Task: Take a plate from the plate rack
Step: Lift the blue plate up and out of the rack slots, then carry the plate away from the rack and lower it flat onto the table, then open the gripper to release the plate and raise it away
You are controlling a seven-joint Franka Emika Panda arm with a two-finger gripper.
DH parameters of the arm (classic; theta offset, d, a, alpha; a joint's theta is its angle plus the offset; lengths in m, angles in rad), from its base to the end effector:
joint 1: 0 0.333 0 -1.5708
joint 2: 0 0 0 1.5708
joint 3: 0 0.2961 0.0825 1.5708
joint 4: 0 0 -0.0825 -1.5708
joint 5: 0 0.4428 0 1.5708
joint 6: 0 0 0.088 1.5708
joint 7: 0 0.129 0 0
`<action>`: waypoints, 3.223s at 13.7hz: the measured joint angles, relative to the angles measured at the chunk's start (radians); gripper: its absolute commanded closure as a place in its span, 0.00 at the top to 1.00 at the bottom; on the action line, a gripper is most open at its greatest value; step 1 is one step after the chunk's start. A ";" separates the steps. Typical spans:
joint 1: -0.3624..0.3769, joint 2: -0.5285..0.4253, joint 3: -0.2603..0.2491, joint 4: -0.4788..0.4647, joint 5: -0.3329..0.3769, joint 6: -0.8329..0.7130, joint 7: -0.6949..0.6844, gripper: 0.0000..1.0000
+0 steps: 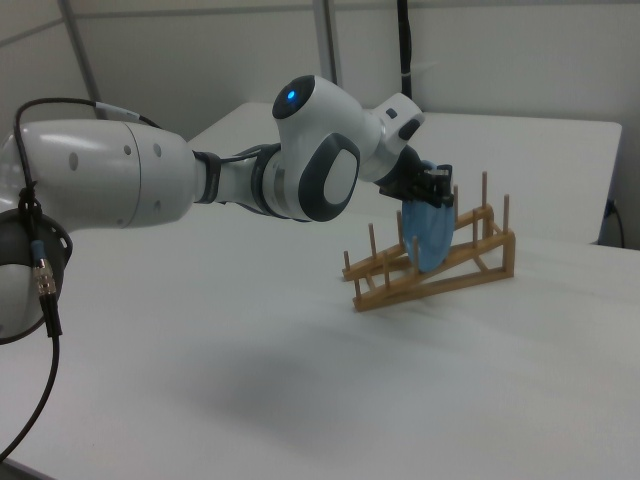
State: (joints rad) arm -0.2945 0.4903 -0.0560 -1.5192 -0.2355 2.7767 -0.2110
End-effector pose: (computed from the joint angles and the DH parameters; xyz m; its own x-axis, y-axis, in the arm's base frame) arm 0.7572 -0.2601 0.4096 0.7786 0.1808 0.6009 -0.0712 -0.9259 0.3709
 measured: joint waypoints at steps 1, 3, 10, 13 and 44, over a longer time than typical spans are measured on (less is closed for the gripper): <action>-0.001 0.000 0.000 0.000 -0.006 0.000 0.000 0.02; -0.003 0.000 -0.008 0.002 -0.011 0.002 -0.001 0.00; -0.005 -0.018 -0.051 0.043 -0.040 0.007 -0.013 0.00; -0.005 -0.060 -0.053 0.047 -0.037 0.007 -0.010 0.00; 0.185 -0.022 0.129 -0.120 0.109 -1.082 -0.596 1.00</action>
State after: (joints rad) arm -0.1099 0.4683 0.0728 -1.6392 -0.1261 1.6944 -0.8070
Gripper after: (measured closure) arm 0.930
